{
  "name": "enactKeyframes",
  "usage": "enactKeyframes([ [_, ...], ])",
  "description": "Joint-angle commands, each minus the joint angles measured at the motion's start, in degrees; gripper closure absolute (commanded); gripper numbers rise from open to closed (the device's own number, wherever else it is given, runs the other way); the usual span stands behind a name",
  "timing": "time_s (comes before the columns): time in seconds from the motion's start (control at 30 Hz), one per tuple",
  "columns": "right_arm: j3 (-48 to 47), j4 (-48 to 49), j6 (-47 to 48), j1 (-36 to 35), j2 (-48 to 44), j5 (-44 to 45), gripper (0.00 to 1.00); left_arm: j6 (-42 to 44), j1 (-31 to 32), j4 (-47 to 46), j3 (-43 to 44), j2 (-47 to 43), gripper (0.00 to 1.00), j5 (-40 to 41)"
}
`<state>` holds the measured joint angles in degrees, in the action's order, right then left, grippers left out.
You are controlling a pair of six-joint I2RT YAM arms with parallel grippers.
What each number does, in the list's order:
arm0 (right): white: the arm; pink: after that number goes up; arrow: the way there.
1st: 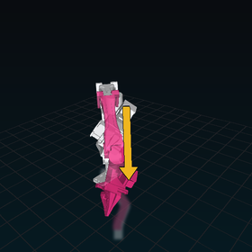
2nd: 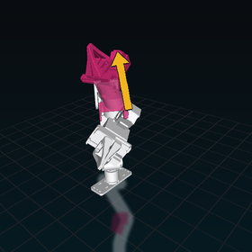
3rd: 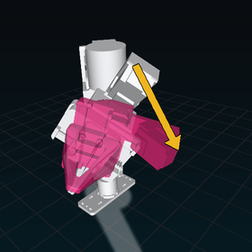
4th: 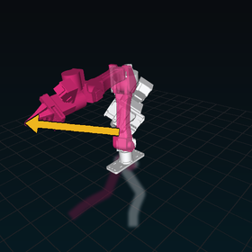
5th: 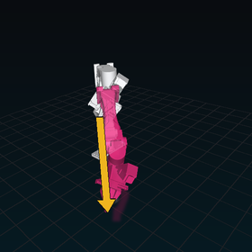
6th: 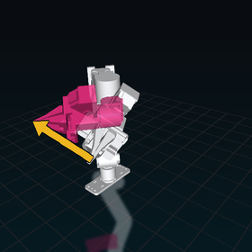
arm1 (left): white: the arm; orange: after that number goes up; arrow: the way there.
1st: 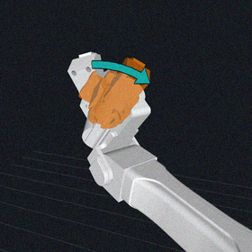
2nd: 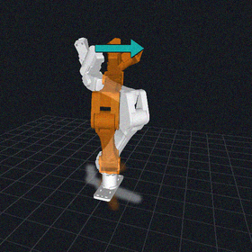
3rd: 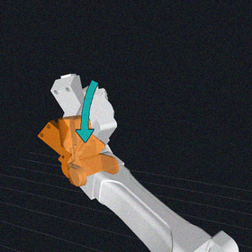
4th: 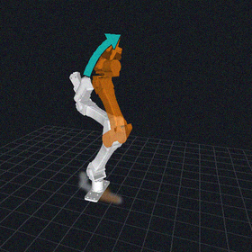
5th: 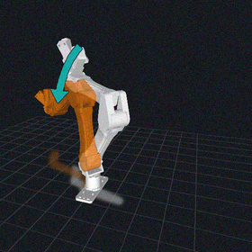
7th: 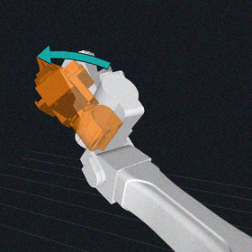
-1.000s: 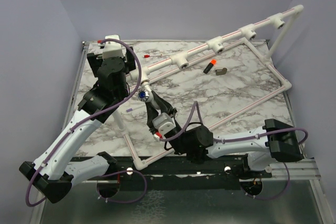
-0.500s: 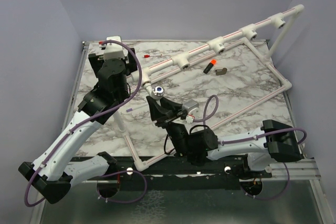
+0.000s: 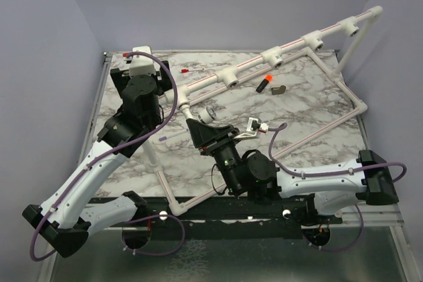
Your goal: Install the water faucets
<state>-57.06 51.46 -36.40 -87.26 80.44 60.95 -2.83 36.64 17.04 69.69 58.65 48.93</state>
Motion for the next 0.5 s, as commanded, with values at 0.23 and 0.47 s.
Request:
enactKeyframes([
  [0.23,-2.4,-22.8,-28.2,0.5,-2.5,1.8,0.94,0.5,0.8,4.8,-2.1,-0.1,0.01,-0.8],
  [0.47,-0.2,-18.9,-17.1,0.5,-3.9,0.6,0.48,1.0,0.8,4.5,-2.4,0.0,0.01,-0.4],
])
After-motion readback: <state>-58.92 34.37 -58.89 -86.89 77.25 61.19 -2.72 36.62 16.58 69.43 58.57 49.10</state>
